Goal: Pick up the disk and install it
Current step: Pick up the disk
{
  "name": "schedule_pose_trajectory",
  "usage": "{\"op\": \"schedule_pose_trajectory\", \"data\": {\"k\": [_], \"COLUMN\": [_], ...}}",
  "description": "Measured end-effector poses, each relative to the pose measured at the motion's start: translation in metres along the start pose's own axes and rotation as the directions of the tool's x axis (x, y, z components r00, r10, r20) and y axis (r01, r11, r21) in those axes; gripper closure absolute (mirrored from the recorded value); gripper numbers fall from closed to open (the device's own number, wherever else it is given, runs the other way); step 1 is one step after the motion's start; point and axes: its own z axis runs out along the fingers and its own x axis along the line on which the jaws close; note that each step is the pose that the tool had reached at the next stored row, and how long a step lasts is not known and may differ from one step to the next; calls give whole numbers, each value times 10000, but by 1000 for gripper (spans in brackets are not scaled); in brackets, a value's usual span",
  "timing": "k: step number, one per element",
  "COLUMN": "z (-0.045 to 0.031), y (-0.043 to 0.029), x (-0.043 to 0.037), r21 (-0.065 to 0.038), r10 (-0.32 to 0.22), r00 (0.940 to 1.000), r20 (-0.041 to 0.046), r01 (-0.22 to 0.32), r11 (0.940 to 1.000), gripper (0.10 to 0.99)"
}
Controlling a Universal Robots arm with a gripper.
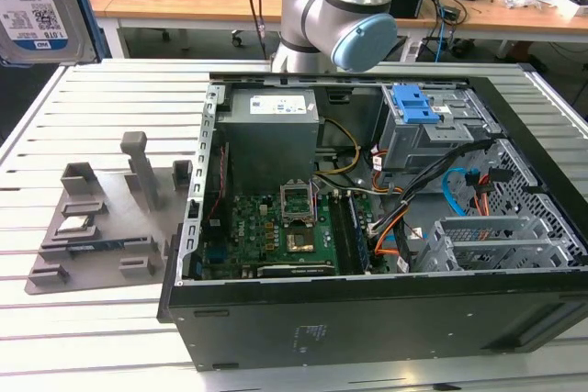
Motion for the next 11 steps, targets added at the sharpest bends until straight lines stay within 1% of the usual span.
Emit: {"op": "schedule_pose_trajectory", "data": {"k": [4, 6, 10, 11], "z": [-82, -150, -233, -263], "y": [-1, -2, -3, -3], "x": [2, 4, 6, 6], "r21": [0, -1, -1, -1], "r10": [0, 0, 0, 0], "r00": [10000, 10000, 10000, 10000], "r20": [0, -1, 0, 0], "r01": [0, 0, 0, 0], "r11": [10000, 10000, 10000, 10000], "gripper": [722, 722, 722, 722]}}
